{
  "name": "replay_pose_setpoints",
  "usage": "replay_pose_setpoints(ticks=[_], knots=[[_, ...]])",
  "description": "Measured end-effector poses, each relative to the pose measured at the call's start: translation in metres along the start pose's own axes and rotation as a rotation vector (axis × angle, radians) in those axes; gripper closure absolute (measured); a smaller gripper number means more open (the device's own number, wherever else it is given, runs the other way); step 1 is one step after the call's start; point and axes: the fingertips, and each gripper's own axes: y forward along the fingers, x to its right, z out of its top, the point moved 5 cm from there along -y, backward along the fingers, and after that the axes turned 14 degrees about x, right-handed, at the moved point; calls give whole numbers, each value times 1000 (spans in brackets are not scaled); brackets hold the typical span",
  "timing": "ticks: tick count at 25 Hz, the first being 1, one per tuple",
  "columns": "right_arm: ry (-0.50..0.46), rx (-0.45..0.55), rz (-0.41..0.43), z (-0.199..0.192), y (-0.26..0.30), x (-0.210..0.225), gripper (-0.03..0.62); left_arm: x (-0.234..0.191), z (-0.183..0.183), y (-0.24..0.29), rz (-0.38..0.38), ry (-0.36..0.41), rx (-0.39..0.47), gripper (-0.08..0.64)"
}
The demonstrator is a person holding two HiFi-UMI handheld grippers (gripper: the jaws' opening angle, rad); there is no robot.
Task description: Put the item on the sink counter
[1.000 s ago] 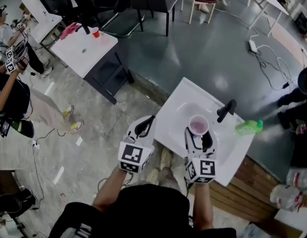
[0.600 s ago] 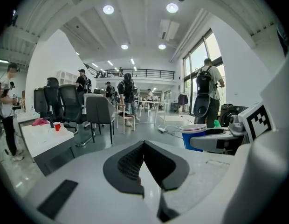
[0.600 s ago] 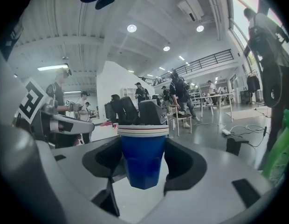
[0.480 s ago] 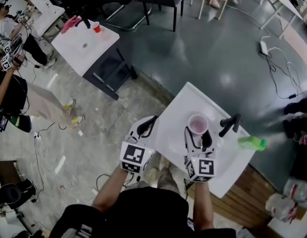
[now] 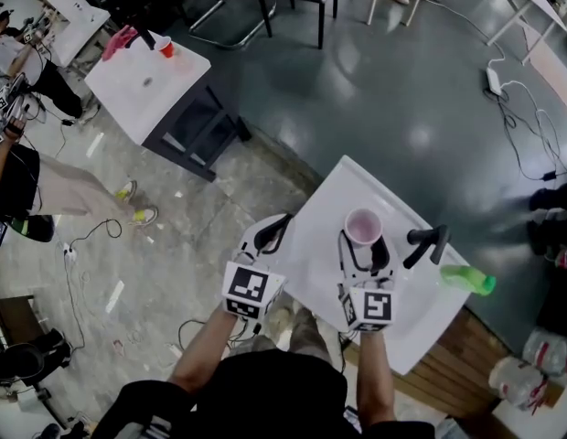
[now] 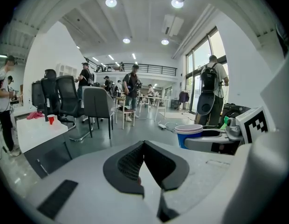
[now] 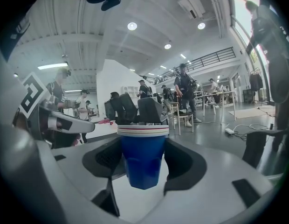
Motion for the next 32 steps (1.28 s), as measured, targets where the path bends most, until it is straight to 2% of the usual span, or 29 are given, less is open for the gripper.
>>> replay_pose_setpoints(ticks=[12, 17, 32], knots=[[-19, 0, 10, -36, 40, 14, 307, -16, -34, 34, 3, -21, -49, 558], [-26, -41, -17, -42, 57, 22, 307, -20, -46, 45, 6, -29, -63, 558], [-36, -49, 28, -93, 92, 40, 307, -29, -78, 69, 36, -63, -107, 558]])
